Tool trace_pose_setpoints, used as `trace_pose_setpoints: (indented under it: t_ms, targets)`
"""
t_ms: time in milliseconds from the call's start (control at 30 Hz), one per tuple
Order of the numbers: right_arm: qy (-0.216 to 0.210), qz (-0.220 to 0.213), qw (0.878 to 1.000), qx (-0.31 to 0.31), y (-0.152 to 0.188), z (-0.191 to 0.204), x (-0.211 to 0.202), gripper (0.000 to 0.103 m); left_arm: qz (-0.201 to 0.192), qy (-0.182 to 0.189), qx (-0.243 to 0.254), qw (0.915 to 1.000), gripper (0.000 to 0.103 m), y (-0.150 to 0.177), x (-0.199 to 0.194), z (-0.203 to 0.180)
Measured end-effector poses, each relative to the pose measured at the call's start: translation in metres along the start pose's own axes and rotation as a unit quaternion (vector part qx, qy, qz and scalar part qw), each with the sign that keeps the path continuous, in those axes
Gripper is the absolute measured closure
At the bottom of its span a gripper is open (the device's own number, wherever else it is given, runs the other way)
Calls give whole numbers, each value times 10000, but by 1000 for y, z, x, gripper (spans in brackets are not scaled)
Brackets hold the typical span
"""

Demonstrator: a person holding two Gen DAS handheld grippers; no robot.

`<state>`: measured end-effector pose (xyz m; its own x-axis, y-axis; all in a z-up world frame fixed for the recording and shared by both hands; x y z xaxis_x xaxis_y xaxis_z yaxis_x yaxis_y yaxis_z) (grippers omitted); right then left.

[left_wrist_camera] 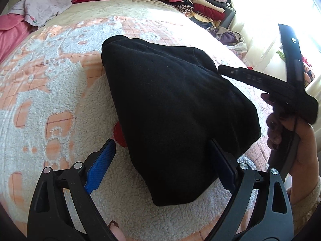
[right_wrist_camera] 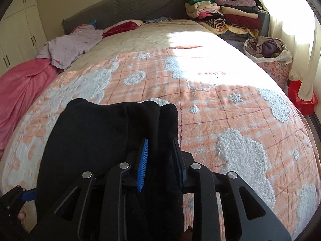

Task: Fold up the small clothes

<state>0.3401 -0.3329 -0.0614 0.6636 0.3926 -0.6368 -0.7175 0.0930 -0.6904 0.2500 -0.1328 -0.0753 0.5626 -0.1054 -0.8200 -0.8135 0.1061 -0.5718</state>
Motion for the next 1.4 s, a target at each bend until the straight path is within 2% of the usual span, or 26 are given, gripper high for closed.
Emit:
trace_pose_setpoints:
  t_ms: [67,167,267,400,467,567,833,1133,1400]
  targets:
    - [-99,-184,9998,42,3,6,-19,65,-27,1,16,10000,18,1,-4,1]
    - [-216,-487,9986,-9,6,18,-49,59,-121,-16,12,9999,18,7,-15,7]
    - [-325,-779,9964,-88,9,32,-79,41,-268,-12,-1,9996,18,10,-29,13]
    - [-447,-1169,9919,-223,18,50,-120,26,-517,-19,-40,9987,18,13,-52,19]
    - [-452,-1367,9892,-259,25,57,-139,13,-629,-15,-79,9980,18,16,-64,23]
    - [-466,-1569,9861,-270,39,65,-160,7,-741,-6,-143,9971,11,15,-77,23]
    - [-262,-1643,9853,-401,86,84,-184,5,-972,-176,-99,9951,10,33,-100,33]
    - [257,-1058,9927,-524,142,100,-159,5,-858,-342,-123,9956,10,59,-95,46]
    - [270,-883,9949,-402,152,107,-147,5,-780,-437,-124,9959,10,70,-91,55]
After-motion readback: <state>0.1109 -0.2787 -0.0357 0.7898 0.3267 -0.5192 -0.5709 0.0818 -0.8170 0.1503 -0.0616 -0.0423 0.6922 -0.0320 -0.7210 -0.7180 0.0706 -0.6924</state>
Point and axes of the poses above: each gripper's, at about its wrist camera, not at the fingertips, and x roughly the way its jaws point, z to its left, y to its underside, the point moved 6 cm from there along x, roughly the way its jaws point, and after that the axes turned 15 degrees about -y, right-handed, at the moved point
